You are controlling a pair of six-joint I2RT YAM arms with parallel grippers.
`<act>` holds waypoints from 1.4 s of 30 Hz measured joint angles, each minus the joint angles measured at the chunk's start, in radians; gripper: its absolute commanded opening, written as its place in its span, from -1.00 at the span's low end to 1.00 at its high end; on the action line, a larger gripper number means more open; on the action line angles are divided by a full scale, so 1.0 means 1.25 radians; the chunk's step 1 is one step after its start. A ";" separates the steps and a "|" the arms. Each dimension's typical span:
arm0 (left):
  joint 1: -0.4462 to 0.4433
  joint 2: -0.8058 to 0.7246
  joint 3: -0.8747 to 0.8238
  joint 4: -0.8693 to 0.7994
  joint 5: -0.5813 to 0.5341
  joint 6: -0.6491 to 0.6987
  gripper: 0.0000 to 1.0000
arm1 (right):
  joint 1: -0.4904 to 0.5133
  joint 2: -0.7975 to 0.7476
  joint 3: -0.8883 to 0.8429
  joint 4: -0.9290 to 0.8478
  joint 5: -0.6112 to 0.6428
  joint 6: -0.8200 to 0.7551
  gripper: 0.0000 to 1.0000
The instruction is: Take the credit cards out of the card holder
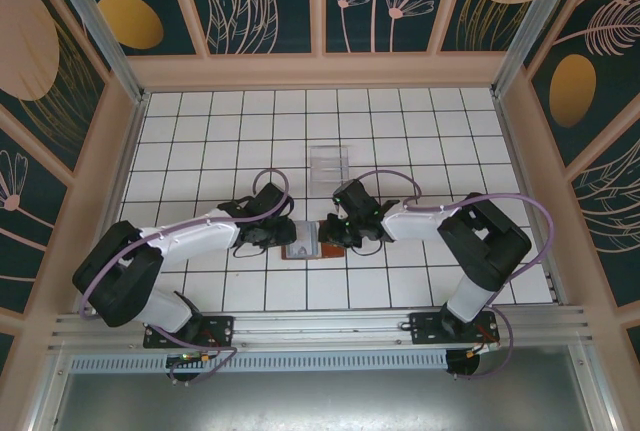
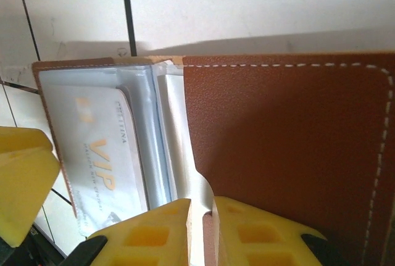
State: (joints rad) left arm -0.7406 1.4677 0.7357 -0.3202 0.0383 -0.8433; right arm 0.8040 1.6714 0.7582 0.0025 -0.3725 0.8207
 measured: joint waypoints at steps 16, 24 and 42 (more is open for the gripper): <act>0.002 0.038 -0.030 0.065 0.029 -0.004 -0.57 | 0.000 -0.033 -0.023 -0.008 0.004 0.005 -0.63; 0.002 0.043 -0.035 0.092 0.044 -0.004 -0.58 | 0.000 -0.032 -0.020 -0.004 0.000 0.011 -0.56; 0.002 0.052 -0.035 0.107 0.050 -0.004 -0.59 | 0.001 0.000 0.009 -0.016 -0.011 0.021 -0.42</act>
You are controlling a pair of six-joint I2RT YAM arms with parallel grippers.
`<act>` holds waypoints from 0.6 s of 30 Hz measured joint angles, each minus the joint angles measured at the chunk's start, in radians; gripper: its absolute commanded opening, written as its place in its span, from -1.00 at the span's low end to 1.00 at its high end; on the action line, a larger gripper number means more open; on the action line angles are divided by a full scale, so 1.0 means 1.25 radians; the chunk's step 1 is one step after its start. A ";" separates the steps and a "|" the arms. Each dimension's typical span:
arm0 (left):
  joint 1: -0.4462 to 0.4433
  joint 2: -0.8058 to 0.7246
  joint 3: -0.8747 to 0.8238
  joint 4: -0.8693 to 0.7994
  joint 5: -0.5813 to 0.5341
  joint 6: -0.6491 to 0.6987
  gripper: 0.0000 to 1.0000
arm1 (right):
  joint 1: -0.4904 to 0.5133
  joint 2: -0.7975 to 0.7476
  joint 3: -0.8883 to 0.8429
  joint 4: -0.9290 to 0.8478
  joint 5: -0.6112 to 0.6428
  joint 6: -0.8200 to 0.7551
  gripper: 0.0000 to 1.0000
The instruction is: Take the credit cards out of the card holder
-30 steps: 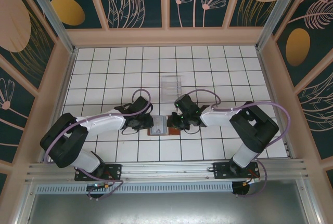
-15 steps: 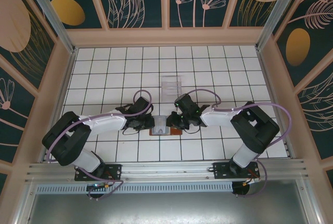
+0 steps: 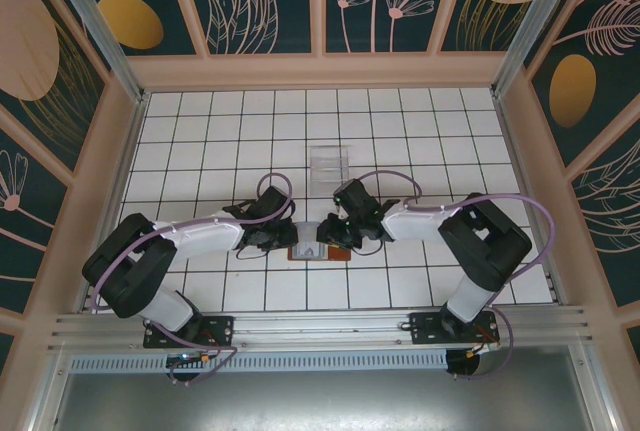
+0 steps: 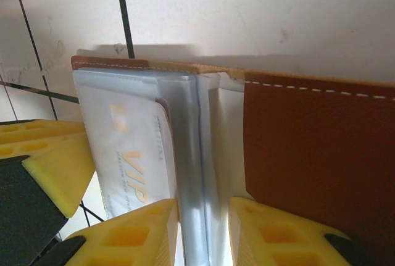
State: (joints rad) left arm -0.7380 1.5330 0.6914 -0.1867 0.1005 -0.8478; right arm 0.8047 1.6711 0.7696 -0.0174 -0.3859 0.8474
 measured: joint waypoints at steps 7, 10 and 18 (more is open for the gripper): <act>0.000 0.000 0.000 0.000 0.000 0.000 -0.59 | 0.004 0.013 0.028 -0.038 0.009 0.000 -0.40; 0.000 0.002 0.000 0.000 0.000 0.000 -0.59 | 0.008 0.016 0.036 -0.046 0.014 0.000 -0.33; 0.000 0.003 0.000 0.000 0.000 0.000 -0.58 | 0.012 0.023 0.049 -0.062 0.017 0.000 -0.33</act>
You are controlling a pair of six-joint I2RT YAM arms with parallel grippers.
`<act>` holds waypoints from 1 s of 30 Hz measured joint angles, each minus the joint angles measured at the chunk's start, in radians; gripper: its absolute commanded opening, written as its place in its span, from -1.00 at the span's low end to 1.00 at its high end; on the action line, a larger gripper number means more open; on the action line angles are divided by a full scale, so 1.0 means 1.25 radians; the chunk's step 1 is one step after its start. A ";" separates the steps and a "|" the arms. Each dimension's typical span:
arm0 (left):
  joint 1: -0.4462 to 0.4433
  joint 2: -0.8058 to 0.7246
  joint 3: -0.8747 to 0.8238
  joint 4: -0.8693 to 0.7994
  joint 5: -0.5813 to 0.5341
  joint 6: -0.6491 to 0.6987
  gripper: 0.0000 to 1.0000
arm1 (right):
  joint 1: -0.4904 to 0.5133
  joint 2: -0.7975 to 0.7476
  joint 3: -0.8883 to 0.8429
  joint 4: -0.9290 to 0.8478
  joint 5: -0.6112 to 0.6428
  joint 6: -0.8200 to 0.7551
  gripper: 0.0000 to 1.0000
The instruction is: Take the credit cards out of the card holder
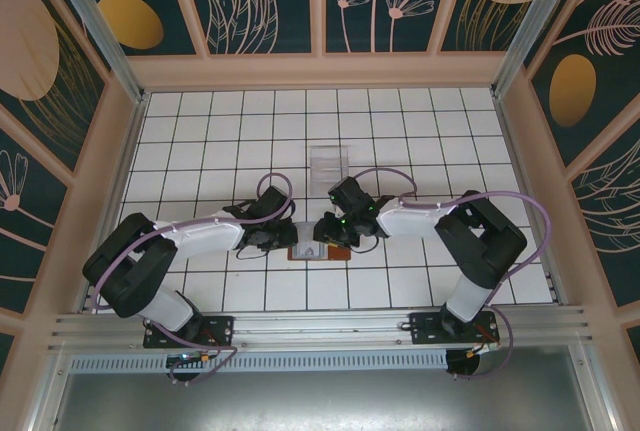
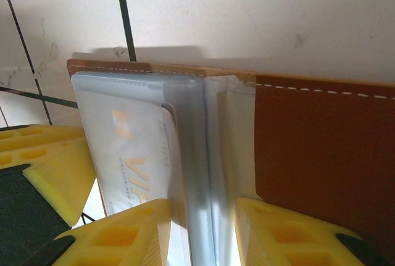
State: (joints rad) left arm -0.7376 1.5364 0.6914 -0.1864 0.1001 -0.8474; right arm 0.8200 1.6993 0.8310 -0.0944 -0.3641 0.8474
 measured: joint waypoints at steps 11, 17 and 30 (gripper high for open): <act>0.001 0.001 0.000 0.000 -0.001 0.000 -0.58 | 0.009 0.005 0.008 -0.011 0.020 0.000 -0.50; 0.001 0.002 0.002 -0.003 -0.003 0.001 -0.58 | 0.010 0.004 0.008 -0.014 0.026 0.000 -0.56; 0.000 0.003 0.012 -0.019 -0.007 0.001 -0.56 | 0.010 -0.012 0.008 -0.023 0.052 0.000 -0.66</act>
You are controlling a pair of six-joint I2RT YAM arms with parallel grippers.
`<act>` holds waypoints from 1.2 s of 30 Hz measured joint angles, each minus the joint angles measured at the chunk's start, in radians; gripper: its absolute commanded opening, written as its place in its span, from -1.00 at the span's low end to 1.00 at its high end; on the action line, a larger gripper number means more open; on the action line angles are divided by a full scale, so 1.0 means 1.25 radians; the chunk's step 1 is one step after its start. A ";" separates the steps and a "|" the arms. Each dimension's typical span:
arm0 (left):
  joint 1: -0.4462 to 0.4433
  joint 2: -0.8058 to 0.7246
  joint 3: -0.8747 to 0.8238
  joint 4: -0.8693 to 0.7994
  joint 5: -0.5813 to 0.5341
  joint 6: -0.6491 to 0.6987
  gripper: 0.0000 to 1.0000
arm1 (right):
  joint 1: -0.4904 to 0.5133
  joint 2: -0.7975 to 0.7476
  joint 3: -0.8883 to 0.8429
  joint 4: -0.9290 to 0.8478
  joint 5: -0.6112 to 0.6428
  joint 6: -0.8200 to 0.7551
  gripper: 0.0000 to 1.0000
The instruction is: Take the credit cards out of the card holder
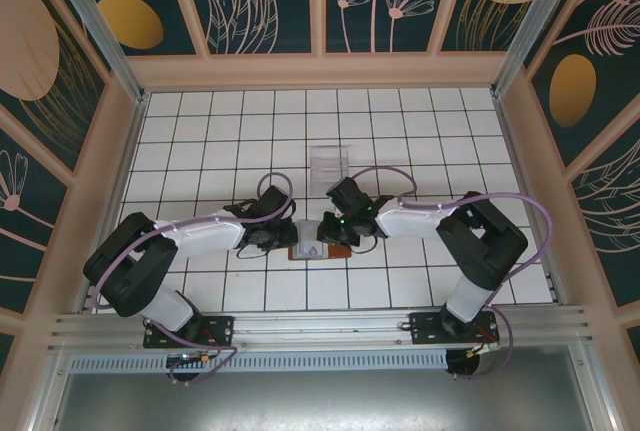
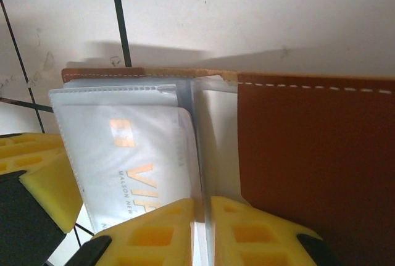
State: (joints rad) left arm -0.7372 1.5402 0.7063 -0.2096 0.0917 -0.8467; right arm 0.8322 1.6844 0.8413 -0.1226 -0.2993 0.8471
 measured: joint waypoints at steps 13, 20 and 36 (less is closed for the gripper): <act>-0.001 -0.049 0.068 -0.067 0.005 0.000 -0.54 | -0.012 -0.054 -0.009 0.011 0.014 0.001 -0.48; -0.007 -0.016 0.073 -0.062 0.024 -0.001 -0.61 | -0.017 -0.057 -0.020 0.015 0.011 0.001 -0.48; -0.008 0.028 0.056 -0.011 0.013 0.000 -0.70 | -0.023 -0.061 -0.044 0.092 -0.054 0.000 -0.47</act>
State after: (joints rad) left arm -0.7467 1.5757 0.7757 -0.2237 0.1085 -0.8471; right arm 0.8036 1.6085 0.7868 -0.0071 -0.3668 0.8471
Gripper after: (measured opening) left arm 0.154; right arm 0.263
